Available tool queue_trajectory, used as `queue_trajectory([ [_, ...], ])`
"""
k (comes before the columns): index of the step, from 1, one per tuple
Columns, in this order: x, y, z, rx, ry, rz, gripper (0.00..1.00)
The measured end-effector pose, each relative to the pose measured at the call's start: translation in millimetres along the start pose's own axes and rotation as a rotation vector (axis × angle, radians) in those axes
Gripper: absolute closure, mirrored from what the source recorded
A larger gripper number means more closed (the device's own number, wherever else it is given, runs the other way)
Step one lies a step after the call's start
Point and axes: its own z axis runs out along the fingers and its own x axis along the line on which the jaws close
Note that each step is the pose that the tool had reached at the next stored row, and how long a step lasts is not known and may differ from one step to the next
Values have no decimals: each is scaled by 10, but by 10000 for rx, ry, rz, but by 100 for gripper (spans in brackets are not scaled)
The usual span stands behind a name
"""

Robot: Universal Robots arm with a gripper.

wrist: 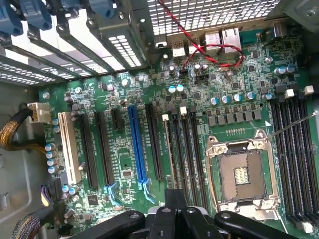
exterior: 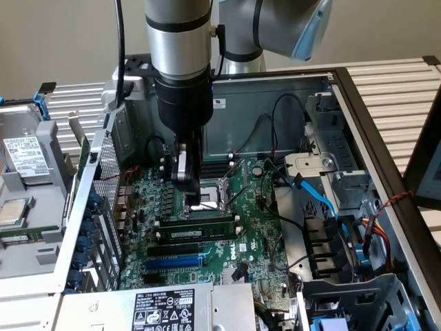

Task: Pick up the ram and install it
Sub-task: 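Press down the ram until it locks into place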

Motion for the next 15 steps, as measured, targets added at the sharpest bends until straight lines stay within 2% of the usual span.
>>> queue_trajectory([
  [15, -2, 0, 38, -131, 31, 2239, 90],
])
